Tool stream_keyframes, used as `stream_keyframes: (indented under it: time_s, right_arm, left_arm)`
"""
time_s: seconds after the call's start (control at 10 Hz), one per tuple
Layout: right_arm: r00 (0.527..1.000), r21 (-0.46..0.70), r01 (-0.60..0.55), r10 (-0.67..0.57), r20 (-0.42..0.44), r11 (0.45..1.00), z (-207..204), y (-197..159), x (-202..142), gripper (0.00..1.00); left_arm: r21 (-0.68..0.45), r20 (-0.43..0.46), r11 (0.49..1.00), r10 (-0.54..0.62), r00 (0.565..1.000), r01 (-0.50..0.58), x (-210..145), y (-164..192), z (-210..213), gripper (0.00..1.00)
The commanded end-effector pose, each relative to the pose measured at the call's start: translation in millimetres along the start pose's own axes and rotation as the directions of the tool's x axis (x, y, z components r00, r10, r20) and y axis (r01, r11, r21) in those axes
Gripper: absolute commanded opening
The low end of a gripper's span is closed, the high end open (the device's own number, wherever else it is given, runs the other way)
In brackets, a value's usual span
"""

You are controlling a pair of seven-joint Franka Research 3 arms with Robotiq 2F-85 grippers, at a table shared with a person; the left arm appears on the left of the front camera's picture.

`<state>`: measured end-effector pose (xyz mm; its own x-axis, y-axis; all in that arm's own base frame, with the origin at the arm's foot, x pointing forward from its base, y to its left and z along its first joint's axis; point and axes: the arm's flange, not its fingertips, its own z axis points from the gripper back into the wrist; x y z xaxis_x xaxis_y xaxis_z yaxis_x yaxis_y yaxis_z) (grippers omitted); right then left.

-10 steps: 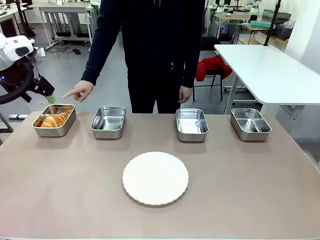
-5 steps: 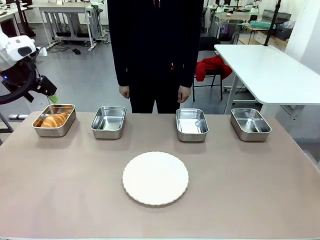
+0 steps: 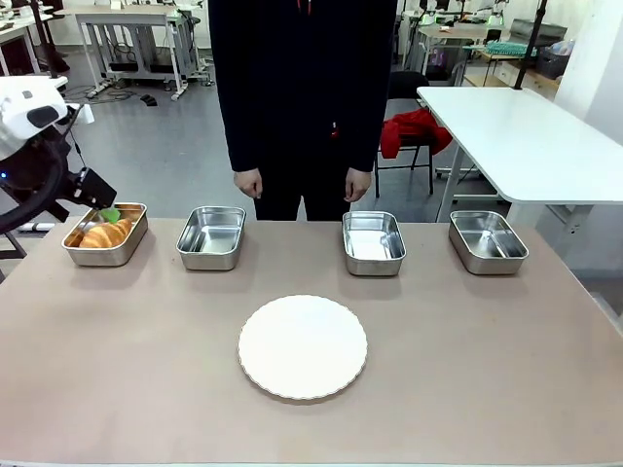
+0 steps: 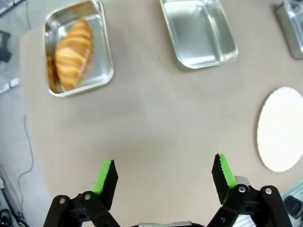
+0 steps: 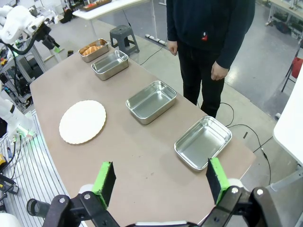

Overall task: Place the bread in the container.
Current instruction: Place the Butter Roll into the Airtight Container indicated by the human.

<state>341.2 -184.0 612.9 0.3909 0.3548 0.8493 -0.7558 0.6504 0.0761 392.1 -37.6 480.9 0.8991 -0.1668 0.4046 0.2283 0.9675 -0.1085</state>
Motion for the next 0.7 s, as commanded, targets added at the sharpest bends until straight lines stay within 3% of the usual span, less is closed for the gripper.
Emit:
stream_keyframes:
  time_s: [0.0, 0.3, 0.4, 0.6]
  right_arm:
    - [0.999, 0.007, -0.014, 0.014, 0.032, 1.000, 0.1, 0.6, 1.4, 1.00]
    - [0.999, 0.007, -0.014, 0.014, 0.032, 1.000, 0.1, 0.6, 1.4, 1.00]
    - [0.999, 0.007, -0.014, 0.014, 0.032, 1.000, 0.1, 0.6, 1.4, 1.00]
    - [0.999, 0.007, -0.014, 0.014, 0.032, 1.000, 0.1, 0.6, 1.4, 1.00]
  left_arm:
    - [0.043, 0.015, 0.999, 0.003, 1.000, -0.003, -25.6, -14.1, 3.9, 1.00]
    - [0.045, -0.024, 0.998, 0.053, 0.998, -0.052, -44.7, -10.2, -3.3, 1.00]
    - [0.028, -0.004, 1.000, 0.004, 1.000, -0.004, -17.3, -16.0, 5.7, 1.00]
    - [0.028, -0.004, 1.000, 0.004, 1.000, -0.004, -17.3, -16.0, 5.7, 1.00]
